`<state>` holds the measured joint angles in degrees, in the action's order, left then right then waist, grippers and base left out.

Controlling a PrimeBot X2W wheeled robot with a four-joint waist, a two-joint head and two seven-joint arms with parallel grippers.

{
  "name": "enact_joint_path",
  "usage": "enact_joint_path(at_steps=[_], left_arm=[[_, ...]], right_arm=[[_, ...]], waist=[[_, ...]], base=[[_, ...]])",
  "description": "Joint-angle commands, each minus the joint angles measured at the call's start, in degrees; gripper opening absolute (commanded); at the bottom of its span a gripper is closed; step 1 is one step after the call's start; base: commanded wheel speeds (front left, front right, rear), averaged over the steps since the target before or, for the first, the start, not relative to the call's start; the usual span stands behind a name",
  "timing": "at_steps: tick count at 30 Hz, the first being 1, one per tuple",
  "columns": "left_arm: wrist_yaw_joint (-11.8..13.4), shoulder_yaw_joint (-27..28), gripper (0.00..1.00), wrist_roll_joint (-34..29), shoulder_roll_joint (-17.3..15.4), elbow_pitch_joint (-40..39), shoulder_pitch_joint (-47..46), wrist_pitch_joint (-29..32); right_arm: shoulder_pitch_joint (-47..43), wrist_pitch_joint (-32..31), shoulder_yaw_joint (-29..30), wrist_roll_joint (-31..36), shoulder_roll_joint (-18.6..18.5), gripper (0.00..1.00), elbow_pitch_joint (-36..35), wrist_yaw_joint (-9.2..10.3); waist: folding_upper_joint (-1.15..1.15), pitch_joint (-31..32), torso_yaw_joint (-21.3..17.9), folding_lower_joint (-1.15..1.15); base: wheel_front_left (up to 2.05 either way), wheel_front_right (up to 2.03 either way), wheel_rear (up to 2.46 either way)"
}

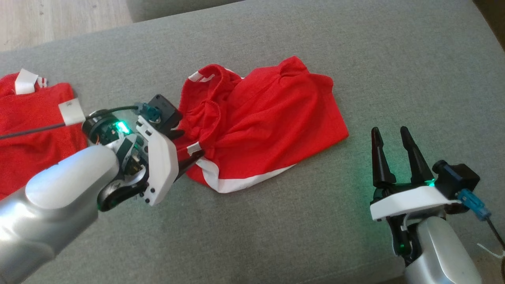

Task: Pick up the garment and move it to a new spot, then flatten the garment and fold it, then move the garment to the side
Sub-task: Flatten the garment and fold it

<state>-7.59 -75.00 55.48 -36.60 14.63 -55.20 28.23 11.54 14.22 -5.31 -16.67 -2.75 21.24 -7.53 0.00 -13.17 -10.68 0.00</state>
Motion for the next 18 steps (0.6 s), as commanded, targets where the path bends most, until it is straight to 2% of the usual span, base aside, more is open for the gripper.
enact_joint_path(at_steps=[1, 8, 9, 10, 11, 12, 14, 18], left_arm=[[0.1, 2.1, 1.0, -0.03, -2.13, -0.84, -3.29, 0.17], [0.1, 1.69, 1.0, 0.8, -1.29, -1.18, -2.8, 0.6], [0.1, 1.68, 0.87, 0.78, -1.19, -1.33, -2.62, 0.75], [0.1, 1.67, 0.63, 0.85, -1.07, -1.56, -2.39, 0.86], [0.1, 1.67, 0.48, 1.13, -0.99, -1.73, -2.22, 0.71], [0.1, 1.67, 0.4, 1.43, -0.89, -1.86, -2.04, 0.58], [0.1, 1.66, 0.0, 1.79, -0.74, -2.14, -1.74, 0.64], [0.1, 1.66, 0.0, 2.24, -0.67, -2.82, -1.55, 0.19]], right_arm=[[1.67, 0.78, -1.22, -0.53, -0.13, 1.0, -1.5, 0.04], [1.92, 0.78, -0.81, -0.63, -0.13, 1.0, -1.07, 0.04], [1.92, 0.78, -0.74, -0.61, -0.13, 1.0, -0.98, 0.04], [1.91, 0.78, -0.66, -0.6, -0.13, 1.0, -0.88, 0.04], [1.9, 0.78, -0.61, -0.6, -0.13, 1.0, -0.76, 0.04], [1.91, 0.78, -0.58, -0.59, -0.13, 1.0, -0.62, 0.04], [1.98, 0.78, -0.56, -0.55, -0.13, 1.0, -0.33, 0.04], [2.09, 0.78, -0.53, -0.51, -0.13, 1.0, -0.05, 0.04]], waist=[[0.0, -0.14, -0.13, 0.0], [0.0, -0.47, -0.31, 0.0], [0.0, -0.43, -0.27, 0.0], [0.0, -0.37, -0.22, 0.0], [0.0, -0.29, -0.16, 0.0], [0.0, -0.19, -0.1, 0.0], [0.0, 0.06, 0.03, 0.0], [0.0, 0.5, 0.3, 0.0]], base=[[0.0, 0.0, 0.0], [0.0, 0.0, 0.0], [0.0, 0.0, 0.0], [0.0, 0.0, 0.0], [0.0, 0.0, 0.0], [0.0, 0.0, 0.0], [0.0, 0.0, 0.0], [0.0, 0.0, 0.0]])
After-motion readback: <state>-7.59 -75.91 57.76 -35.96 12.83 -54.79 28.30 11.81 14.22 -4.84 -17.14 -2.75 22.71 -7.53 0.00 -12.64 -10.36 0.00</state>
